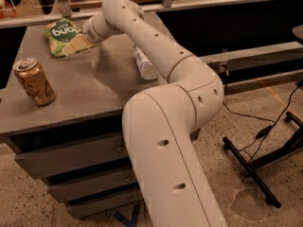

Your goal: Move green rice chip bag near orange can

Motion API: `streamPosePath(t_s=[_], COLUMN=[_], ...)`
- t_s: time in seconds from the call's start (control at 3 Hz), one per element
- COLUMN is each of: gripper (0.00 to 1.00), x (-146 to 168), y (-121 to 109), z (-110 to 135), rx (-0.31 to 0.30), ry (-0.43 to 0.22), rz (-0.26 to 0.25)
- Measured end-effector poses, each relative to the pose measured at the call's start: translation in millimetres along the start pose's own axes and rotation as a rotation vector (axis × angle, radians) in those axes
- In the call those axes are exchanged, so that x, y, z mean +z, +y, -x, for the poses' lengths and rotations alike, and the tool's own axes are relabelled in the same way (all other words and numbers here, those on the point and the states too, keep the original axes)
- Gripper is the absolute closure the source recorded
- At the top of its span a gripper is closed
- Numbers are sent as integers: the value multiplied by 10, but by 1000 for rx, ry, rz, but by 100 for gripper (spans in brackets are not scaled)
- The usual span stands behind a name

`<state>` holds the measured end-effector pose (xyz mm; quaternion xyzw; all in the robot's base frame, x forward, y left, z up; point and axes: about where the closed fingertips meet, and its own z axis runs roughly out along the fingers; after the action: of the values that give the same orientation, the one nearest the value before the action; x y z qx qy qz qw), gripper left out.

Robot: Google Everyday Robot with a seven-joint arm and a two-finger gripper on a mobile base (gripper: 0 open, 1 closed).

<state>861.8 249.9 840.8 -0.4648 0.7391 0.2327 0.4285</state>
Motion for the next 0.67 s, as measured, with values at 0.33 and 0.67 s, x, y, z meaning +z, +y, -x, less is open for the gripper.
streamPosePath(t_s=[0.33,0.67], gripper=[18,41], x=[36,42], y=[-55,-87], z=[-23,-41], rx=[8,11], ry=[20,25], rz=[-23,-31])
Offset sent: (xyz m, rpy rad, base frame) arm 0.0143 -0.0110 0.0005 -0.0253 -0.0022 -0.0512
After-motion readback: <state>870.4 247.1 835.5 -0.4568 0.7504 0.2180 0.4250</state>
